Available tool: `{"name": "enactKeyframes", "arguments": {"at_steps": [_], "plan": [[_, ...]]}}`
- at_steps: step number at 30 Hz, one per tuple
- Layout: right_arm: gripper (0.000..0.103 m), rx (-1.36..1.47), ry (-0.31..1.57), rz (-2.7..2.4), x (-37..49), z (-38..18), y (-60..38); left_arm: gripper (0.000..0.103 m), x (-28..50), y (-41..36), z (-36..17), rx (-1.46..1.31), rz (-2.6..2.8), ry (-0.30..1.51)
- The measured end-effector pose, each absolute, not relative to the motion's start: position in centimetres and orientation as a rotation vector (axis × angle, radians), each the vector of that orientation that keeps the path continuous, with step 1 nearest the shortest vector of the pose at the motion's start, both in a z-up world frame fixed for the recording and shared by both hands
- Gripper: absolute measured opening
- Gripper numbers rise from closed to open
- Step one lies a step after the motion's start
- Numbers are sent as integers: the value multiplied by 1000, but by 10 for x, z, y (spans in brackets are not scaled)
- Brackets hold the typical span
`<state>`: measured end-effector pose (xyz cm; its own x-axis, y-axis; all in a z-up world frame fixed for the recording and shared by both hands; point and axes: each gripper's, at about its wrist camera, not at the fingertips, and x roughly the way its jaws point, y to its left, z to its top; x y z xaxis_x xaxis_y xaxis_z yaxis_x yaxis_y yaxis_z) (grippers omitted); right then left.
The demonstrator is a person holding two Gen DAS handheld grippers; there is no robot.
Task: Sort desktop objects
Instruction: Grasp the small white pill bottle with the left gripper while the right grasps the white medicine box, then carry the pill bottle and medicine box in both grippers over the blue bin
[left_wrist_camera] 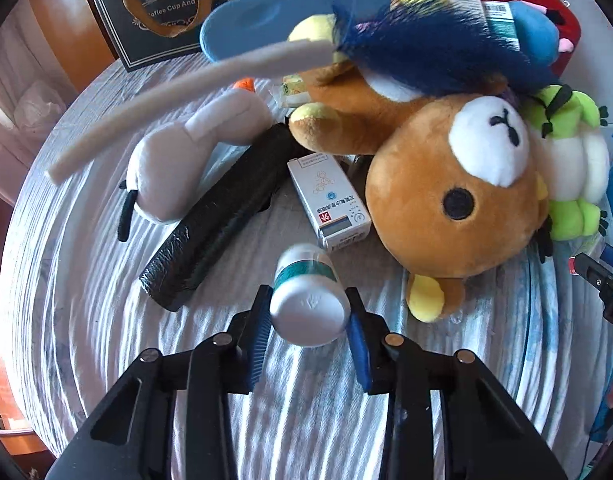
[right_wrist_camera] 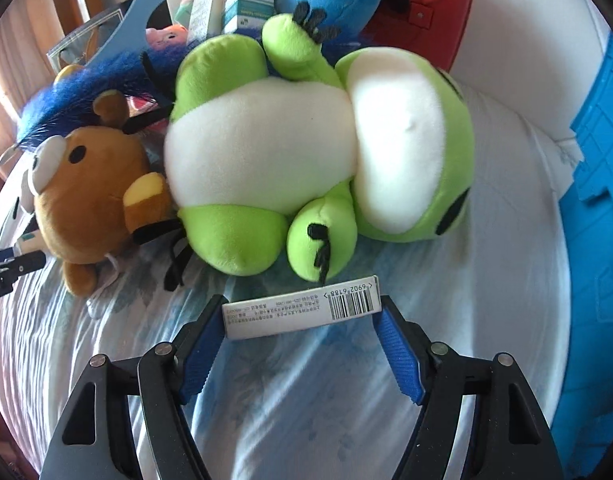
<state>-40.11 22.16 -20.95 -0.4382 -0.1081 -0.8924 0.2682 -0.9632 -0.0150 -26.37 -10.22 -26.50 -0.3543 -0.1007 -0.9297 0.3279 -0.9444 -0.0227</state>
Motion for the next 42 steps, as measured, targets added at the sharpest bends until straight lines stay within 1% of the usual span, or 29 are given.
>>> {"name": "enactKeyframes", "arguments": {"at_steps": [7, 12, 18, 23, 30, 37, 42], "plan": [[74, 1402, 201, -2554, -359, -160, 232, 34, -246, -79, -224, 1522, -2471, 256], [74, 1275, 189, -2624, -340, -105, 201, 34, -238, -72, -197, 1433, -2573, 213], [74, 1102, 170, -2718, -292, -50, 187, 34, -228, -36, -137, 1286, -2751, 129], [74, 955, 137, -2833, -250, 0, 206, 34, -214, 10, -82, 1161, -2910, 56], [74, 743, 79, -3015, -190, 55, 250, 34, -200, 82, -30, 1014, -3103, -7], [74, 613, 43, -3178, -136, 88, 320, 34, -182, 184, 9, 885, -3284, -104], [74, 612, -10, -3284, -111, 92, 389, 34, -172, 264, 20, 866, -3379, -158]]}}
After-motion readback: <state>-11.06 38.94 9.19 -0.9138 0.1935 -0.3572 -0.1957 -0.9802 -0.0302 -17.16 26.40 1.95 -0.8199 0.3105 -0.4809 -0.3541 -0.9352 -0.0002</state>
